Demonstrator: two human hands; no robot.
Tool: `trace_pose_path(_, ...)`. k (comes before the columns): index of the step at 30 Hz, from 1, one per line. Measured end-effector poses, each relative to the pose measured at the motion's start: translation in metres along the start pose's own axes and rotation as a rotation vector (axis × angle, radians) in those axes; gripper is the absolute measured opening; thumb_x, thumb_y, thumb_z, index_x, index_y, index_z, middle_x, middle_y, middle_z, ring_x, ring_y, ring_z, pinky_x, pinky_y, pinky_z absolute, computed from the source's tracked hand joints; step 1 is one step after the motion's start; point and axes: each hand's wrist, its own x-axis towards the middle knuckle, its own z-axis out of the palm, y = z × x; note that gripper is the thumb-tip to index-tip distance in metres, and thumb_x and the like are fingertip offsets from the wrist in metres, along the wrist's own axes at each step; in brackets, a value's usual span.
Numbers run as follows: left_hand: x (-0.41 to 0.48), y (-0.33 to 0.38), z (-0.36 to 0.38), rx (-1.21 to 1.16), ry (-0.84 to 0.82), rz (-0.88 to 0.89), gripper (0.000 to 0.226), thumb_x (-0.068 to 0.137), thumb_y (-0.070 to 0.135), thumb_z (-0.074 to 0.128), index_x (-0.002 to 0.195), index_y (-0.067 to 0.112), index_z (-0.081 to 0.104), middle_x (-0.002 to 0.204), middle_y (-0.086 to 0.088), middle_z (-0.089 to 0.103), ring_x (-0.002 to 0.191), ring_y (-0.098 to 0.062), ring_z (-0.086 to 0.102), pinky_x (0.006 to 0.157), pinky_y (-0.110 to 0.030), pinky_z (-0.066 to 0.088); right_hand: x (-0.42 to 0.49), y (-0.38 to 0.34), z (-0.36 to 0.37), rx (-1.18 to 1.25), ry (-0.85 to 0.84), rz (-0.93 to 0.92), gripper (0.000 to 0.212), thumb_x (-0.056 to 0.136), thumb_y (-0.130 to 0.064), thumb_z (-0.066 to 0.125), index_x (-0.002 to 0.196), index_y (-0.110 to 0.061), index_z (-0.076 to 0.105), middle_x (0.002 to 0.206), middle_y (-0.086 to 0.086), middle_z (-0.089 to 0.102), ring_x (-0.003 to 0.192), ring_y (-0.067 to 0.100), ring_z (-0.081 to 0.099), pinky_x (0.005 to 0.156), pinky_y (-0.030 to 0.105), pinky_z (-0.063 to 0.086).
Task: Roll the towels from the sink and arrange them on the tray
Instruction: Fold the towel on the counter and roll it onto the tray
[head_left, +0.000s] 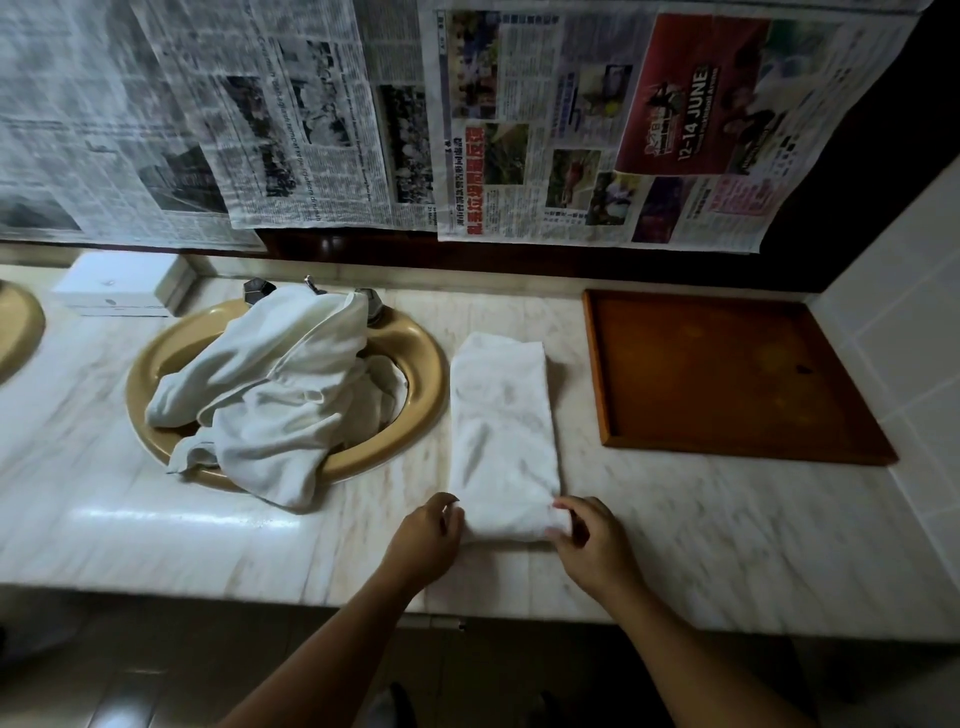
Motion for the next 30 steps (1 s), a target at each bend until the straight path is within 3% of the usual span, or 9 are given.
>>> trace_pose_path(3,-0.004,0.003,-0.001,-0.038,0.024,0.001,0.022,0.102,0.042,0.049,0.120,0.028,0.051,0.085,-0.001,0.071,0.077,-0.016,0.067,0.075,-0.042,0.057,-0.004,0.007,-0.006,-0.053,-0.075,-0.025,0.048,0.084,-0.016,0.078,0.126,-0.034,0.062,0.119,-0.016,0.057,0.110,0.002,0.055,0.094,0.019,0.048)
trace_pose_path(6,-0.009,-0.003,-0.003,0.071,0.207,0.181,0.020,0.097,0.036,0.061,0.114,0.027,0.053,0.106,0.001,0.059,0.092,-0.019,0.058,0.076,-0.038,0.054,-0.002,0.006,-0.005,-0.065,-0.075,-0.023,0.047,0.086,-0.009,0.075,0.126,-0.031,0.063,0.119,-0.013,0.057,0.111,0.007,0.056,0.092,0.016,0.046)
trace_pose_path(8,-0.011,-0.010,-0.001,0.211,0.249,0.375,0.013,0.098,0.027,0.061,0.110,0.024,0.061,0.114,0.001,0.056,0.097,-0.021,0.055,0.074,-0.037,0.053,0.001,0.005,-0.004,-0.060,-0.083,-0.001,0.043,0.088,-0.009,0.072,0.126,-0.028,0.064,0.119,-0.012,0.057,0.111,0.008,0.056,0.091,0.015,0.045)
trace_pose_path(11,-0.015,-0.018,-0.001,0.315,0.265,0.535,0.021,0.100,0.027,0.056,0.118,0.022,0.067,0.124,0.003,0.063,0.102,-0.021,0.061,0.076,-0.036,0.056,0.003,0.004,-0.004,-0.063,-0.099,0.009,0.040,0.090,-0.010,0.070,0.126,-0.025,0.064,0.118,-0.010,0.058,0.111,0.010,0.057,0.091,0.019,0.046)
trace_pose_path(16,-0.019,-0.027,-0.006,0.450,0.116,0.476,0.055,0.093,0.059,0.057,0.138,0.027,0.053,0.144,0.007,0.054,0.113,-0.016,0.059,0.087,-0.035,0.056,0.011,0.000,-0.008,-0.045,-0.179,0.097,0.034,0.097,-0.018,0.063,0.131,-0.022,0.060,0.120,-0.011,0.055,0.112,0.011,0.055,0.091,0.021,0.043)
trace_pose_path(20,-0.014,-0.025,-0.007,0.447,0.081,0.448,0.054,0.093,0.059,0.054,0.137,0.027,0.054,0.139,0.007,0.057,0.109,-0.019,0.061,0.084,-0.036,0.056,0.014,-0.005,-0.007,0.001,-0.221,0.211,0.033,0.101,-0.026,0.059,0.133,-0.021,0.058,0.120,-0.009,0.055,0.108,0.011,0.054,0.088,0.024,0.043)
trace_pose_path(24,-0.009,-0.020,-0.012,0.357,0.066,0.450,0.049,0.094,0.053,0.056,0.136,0.026,0.058,0.136,0.006,0.060,0.109,-0.019,0.062,0.085,-0.036,0.056,0.015,-0.007,-0.009,0.056,-0.167,0.286,0.035,0.095,-0.030,0.067,0.129,-0.022,0.061,0.118,-0.006,0.059,0.107,0.013,0.058,0.083,0.023,0.045)
trace_pose_path(30,-0.002,-0.013,-0.015,0.279,-0.014,0.383,0.041,0.098,0.045,0.059,0.135,0.027,0.059,0.130,0.006,0.060,0.109,-0.020,0.062,0.085,-0.037,0.056,0.000,-0.007,-0.003,-0.009,0.040,0.036,0.032,0.091,-0.018,0.073,0.118,-0.029,0.060,0.118,-0.014,0.046,0.097,0.006,0.060,0.080,0.017,0.054)
